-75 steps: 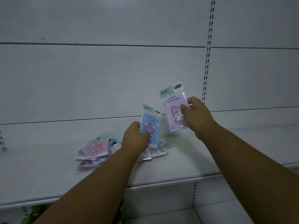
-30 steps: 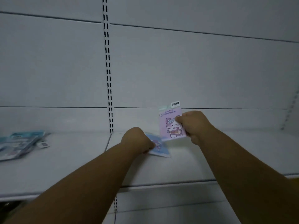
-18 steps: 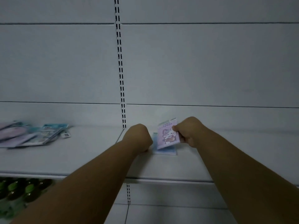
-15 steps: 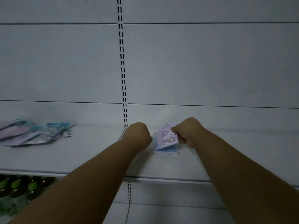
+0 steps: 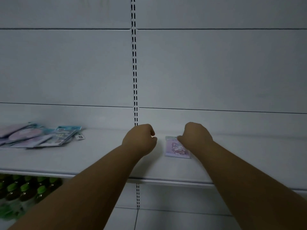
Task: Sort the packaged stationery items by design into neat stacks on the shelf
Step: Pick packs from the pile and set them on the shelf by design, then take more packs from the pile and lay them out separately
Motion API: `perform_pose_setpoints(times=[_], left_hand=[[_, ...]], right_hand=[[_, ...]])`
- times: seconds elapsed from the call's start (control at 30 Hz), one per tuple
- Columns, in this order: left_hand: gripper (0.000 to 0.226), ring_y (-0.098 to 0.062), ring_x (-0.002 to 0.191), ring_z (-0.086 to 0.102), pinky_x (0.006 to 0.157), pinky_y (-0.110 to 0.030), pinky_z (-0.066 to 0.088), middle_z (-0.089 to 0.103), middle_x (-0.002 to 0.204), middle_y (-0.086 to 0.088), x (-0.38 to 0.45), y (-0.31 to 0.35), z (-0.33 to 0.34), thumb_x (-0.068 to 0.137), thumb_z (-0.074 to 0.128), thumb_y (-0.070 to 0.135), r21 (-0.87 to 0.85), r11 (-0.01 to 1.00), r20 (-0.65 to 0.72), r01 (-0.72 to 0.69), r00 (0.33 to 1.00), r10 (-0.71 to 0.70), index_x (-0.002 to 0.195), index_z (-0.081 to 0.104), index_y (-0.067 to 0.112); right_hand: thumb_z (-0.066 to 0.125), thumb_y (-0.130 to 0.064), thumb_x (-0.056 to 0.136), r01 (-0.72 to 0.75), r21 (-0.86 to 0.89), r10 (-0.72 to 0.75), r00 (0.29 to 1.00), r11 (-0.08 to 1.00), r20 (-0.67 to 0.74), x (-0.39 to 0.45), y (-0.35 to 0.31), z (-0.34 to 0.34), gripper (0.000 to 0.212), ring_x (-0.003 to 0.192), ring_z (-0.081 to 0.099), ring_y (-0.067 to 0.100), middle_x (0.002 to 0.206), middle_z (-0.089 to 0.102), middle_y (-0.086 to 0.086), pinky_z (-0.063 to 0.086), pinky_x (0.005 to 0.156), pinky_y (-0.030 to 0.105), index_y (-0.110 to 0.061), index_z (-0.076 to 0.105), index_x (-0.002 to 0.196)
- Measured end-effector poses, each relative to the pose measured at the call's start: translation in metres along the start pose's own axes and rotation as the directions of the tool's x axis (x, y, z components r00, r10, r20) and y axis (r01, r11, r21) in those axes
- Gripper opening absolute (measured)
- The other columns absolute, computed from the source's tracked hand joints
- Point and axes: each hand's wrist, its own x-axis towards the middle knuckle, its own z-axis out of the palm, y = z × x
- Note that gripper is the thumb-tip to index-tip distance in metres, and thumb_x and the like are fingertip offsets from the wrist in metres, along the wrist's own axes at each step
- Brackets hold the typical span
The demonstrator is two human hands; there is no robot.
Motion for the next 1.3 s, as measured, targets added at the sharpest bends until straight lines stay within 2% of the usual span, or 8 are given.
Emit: perform_pose_setpoints(times=[0.07, 0.17, 0.4, 0.6, 0.77, 0.93, 1.13, 1.3], left_hand=[[0.026, -0.017, 0.092, 0.059, 0.078, -0.030, 0.049, 0.067, 0.102, 0.003, -0.004, -0.011, -0.005, 0.087, 0.059, 0.036, 0.013, 1.000, -0.012, -0.026, 1.000, 0.026, 0.109, 0.063, 0.023], [0.029, -0.016, 0.088, 0.060, 0.077, -0.029, 0.050, 0.066, 0.101, 0.003, -0.009, -0.039, -0.019, 0.087, 0.061, 0.040, 0.062, 0.996, -0.033, -0.058, 0.998, 0.060, 0.110, 0.063, 0.023], [0.032, -0.017, 0.089, 0.059, 0.080, -0.033, 0.052, 0.065, 0.103, 0.000, -0.015, -0.179, -0.094, 0.087, 0.058, 0.045, 0.179, 0.984, -0.073, 0.004, 0.997, 0.009, 0.110, 0.064, 0.024], [0.034, -0.018, 0.094, 0.055, 0.084, -0.037, 0.051, 0.061, 0.107, 0.000, -0.022, -0.313, -0.164, 0.086, 0.056, 0.049, 0.293, 0.955, -0.081, 0.041, 0.997, -0.018, 0.111, 0.062, 0.027], [0.035, -0.019, 0.096, 0.055, 0.084, -0.035, 0.049, 0.063, 0.107, 0.001, -0.019, -0.384, -0.195, 0.086, 0.054, 0.049, 0.298, 0.953, -0.116, 0.049, 0.993, -0.015, 0.110, 0.063, 0.026], [0.030, -0.019, 0.092, 0.055, 0.078, -0.034, 0.049, 0.065, 0.104, 0.000, -0.009, -0.436, -0.213, 0.088, 0.052, 0.044, 0.316, 0.943, -0.202, 0.106, 0.979, -0.042, 0.110, 0.064, 0.027], [0.037, -0.021, 0.095, 0.055, 0.075, -0.033, 0.042, 0.063, 0.109, -0.002, 0.006, -0.476, -0.216, 0.087, 0.049, 0.048, 0.356, 0.913, -0.193, 0.198, 0.972, -0.136, 0.115, 0.060, 0.026], [0.064, -0.026, 0.102, 0.054, 0.084, -0.039, 0.042, 0.060, 0.114, -0.005, 0.020, -0.493, -0.215, 0.071, 0.050, 0.069, 0.356, 0.876, -0.004, 0.326, 0.938, -0.348, 0.117, 0.050, 0.025]], right_hand=[[0.064, -0.031, 0.080, 0.139, -0.045, -0.141, 0.989, 0.989, -0.052, -0.004, -0.021, -0.003, 0.023, 0.083, 0.056, 0.027, 0.096, 0.057, 0.010, 0.043, 0.066, 0.030, -0.012, 0.057, 0.089], [0.064, -0.035, 0.082, 0.333, -0.043, -0.335, 0.929, 0.942, -0.159, -0.012, -0.071, -0.004, 0.041, 0.099, 0.054, 0.029, 0.111, 0.054, 0.011, 0.050, 0.078, 0.038, -0.014, 0.054, 0.115], [0.055, -0.042, 0.087, 0.510, 0.002, -0.492, 0.831, 0.860, -0.259, -0.030, -0.234, 0.002, 0.041, 0.099, 0.053, 0.025, 0.112, 0.053, 0.006, 0.050, 0.079, 0.039, -0.019, 0.051, 0.120], [0.053, -0.049, 0.086, 0.522, 0.012, -0.515, 0.846, 0.853, -0.137, -0.030, -0.386, 0.035, 0.045, 0.097, 0.056, 0.027, 0.116, 0.053, 0.007, 0.050, 0.080, 0.040, -0.020, 0.051, 0.120], [0.054, -0.050, 0.085, 0.491, 0.009, -0.489, 0.870, 0.871, -0.066, -0.020, -0.466, 0.059, 0.046, 0.095, 0.056, 0.028, 0.115, 0.052, 0.008, 0.047, 0.076, 0.038, -0.018, 0.051, 0.118], [0.056, -0.050, 0.084, 0.510, 0.008, -0.510, 0.860, 0.860, -0.003, -0.004, -0.505, 0.086, 0.048, 0.095, 0.055, 0.027, 0.115, 0.052, 0.008, 0.044, 0.073, 0.035, -0.018, 0.051, 0.120], [0.066, -0.051, 0.079, 0.537, 0.038, -0.531, 0.818, 0.843, 0.222, 0.019, -0.526, 0.131, 0.058, 0.105, 0.054, 0.025, 0.124, 0.057, 0.007, 0.039, 0.075, 0.031, -0.021, 0.051, 0.126], [0.064, -0.060, 0.068, 0.457, 0.000, -0.421, 0.820, 0.890, 0.387, 0.024, -0.533, 0.164, 0.065, 0.106, 0.056, 0.023, 0.126, 0.060, 0.003, 0.047, 0.088, 0.036, -0.025, 0.053, 0.122]])
